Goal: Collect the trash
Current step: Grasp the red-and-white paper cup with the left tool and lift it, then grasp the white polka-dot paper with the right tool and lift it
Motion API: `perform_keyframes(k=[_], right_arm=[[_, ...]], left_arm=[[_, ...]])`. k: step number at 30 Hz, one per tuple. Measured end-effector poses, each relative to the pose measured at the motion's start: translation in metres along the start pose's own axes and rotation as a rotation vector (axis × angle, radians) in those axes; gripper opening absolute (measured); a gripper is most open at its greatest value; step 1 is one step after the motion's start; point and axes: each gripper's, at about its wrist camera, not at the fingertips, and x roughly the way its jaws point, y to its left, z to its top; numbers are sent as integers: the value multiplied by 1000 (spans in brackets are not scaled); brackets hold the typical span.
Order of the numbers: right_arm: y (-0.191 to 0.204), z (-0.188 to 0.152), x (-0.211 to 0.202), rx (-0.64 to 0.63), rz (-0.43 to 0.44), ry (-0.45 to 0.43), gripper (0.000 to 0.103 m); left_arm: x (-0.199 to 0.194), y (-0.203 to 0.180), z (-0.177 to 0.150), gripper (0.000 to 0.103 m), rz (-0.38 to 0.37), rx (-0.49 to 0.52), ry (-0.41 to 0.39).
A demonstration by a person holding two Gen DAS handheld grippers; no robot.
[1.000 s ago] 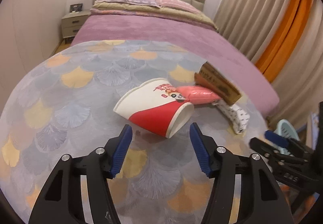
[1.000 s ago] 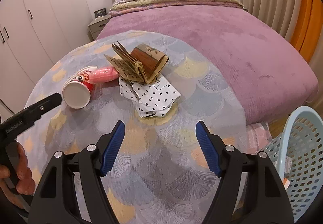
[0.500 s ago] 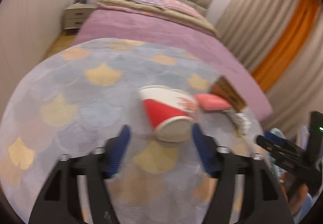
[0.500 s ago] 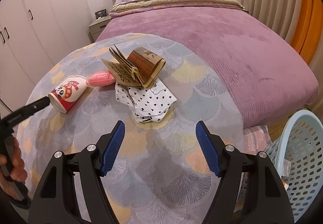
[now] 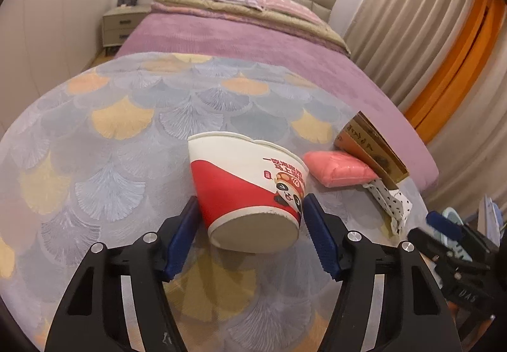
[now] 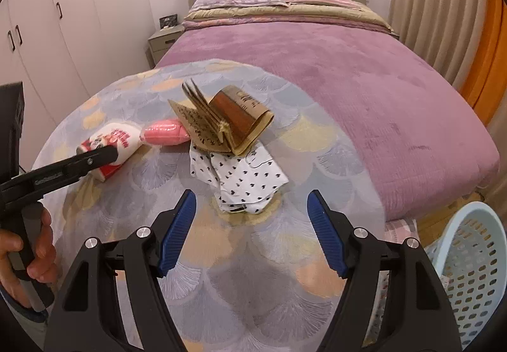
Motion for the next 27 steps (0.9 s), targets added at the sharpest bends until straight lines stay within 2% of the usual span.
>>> perform_keyframes(k=[3, 11, 13, 14, 19, 21, 24, 27], right_arm=[[4, -1, 6, -11, 3, 6, 69], [13, 6, 26, -12, 1, 20, 67], [17, 8, 33, -27, -19, 38, 53], [19, 9, 35, -32, -23, 39, 42], [20, 8, 35, -38, -21, 23, 31], [18, 6, 33, -42, -10, 21, 14], [18, 2, 27, -63, 12, 14, 4], [22, -4, 21, -93, 10, 26, 4]], left_arm=[[-4, -3, -3, 63, 12, 20, -31], [-7, -12, -5, 63, 18, 76, -46], [-7, -11, -5, 63, 8, 74, -48], [-6, -11, -6, 63, 6, 72, -49], [-7, -9, -6, 63, -1, 66, -47], [-7, -9, -6, 63, -2, 67, -46], [-6, -8, -5, 63, -7, 61, -46], [-6, -8, -5, 63, -11, 59, -46]])
